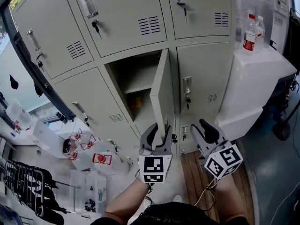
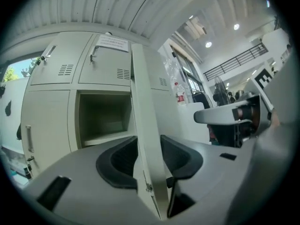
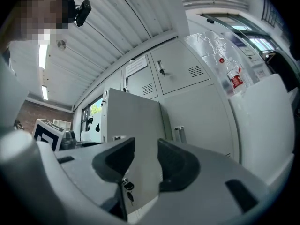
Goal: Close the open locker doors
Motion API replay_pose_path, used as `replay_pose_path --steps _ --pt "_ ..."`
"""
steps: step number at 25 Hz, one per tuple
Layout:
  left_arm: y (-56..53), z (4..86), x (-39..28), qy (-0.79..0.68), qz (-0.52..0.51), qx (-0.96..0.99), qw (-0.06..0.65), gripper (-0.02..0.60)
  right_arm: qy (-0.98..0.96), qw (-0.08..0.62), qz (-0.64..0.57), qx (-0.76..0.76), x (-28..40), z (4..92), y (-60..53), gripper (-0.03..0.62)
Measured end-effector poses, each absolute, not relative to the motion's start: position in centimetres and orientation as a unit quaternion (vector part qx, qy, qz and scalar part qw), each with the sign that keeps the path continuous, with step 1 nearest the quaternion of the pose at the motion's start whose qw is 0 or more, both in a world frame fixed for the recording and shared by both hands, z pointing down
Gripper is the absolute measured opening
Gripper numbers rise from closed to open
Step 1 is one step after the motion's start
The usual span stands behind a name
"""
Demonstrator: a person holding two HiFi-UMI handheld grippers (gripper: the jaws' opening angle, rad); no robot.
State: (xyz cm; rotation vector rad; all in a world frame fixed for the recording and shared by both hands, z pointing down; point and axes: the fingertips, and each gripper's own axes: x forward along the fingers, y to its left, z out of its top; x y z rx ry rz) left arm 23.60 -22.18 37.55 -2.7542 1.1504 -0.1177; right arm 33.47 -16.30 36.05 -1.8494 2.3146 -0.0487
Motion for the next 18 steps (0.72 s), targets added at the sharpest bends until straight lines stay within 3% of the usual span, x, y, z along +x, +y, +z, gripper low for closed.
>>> replay_pose_path --steps 18 --pt "-27.1 37.4 17.2 0.470 -0.044 -0.880 0.059 0.147 0.823 0.075 -0.014 -0.563 28.5 35.4 -20.5 0.147"
